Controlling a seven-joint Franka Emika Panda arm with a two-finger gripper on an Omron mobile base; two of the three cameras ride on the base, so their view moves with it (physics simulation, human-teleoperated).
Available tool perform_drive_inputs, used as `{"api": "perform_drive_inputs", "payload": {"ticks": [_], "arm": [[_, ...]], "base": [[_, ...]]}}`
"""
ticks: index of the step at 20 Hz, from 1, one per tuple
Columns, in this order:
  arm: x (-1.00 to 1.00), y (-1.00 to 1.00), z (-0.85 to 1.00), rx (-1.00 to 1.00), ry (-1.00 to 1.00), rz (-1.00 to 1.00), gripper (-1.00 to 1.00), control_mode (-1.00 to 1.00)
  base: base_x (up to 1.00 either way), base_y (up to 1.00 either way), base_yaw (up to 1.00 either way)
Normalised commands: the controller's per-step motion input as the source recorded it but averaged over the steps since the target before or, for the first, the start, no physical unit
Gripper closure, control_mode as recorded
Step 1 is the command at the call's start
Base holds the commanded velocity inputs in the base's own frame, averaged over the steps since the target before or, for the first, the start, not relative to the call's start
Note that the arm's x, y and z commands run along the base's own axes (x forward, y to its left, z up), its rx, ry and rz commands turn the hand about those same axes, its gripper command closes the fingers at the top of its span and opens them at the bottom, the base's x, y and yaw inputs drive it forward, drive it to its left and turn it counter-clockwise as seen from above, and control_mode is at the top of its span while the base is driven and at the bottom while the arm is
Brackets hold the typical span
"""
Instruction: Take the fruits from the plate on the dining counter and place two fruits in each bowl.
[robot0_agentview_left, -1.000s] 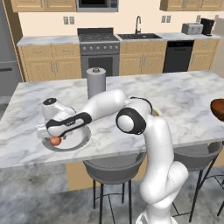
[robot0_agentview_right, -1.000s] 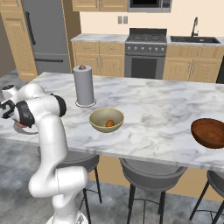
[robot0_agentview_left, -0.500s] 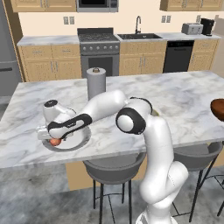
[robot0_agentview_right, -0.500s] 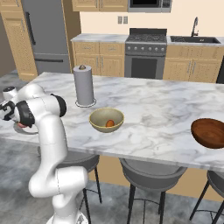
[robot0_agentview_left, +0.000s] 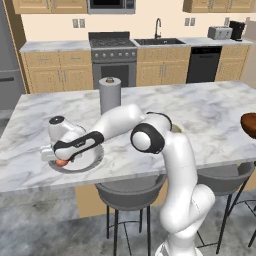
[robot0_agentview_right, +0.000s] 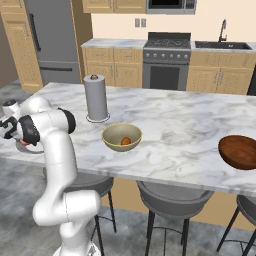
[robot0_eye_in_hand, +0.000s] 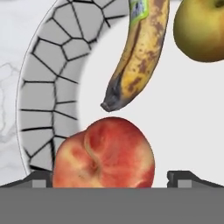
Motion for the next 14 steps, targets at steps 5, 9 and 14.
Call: {"api": "perform_drive_inputs", "payload": {"ticks": [5, 9, 14], "arm": [[0.00, 0.01, -0.05, 0.00, 0.00, 0.00, 1.00, -1.00], [0.00, 0.00, 0.00, 0.00, -0.02, 0.00, 1.00, -1.00], [-0.20, -0.27, 0.45, 0.01, -0.09, 0.05, 1.00, -1.00]], "base": [[0.00, 0.00, 0.00], [0.00, 0.00, 0.00], [0.00, 0.00, 0.00]]}}
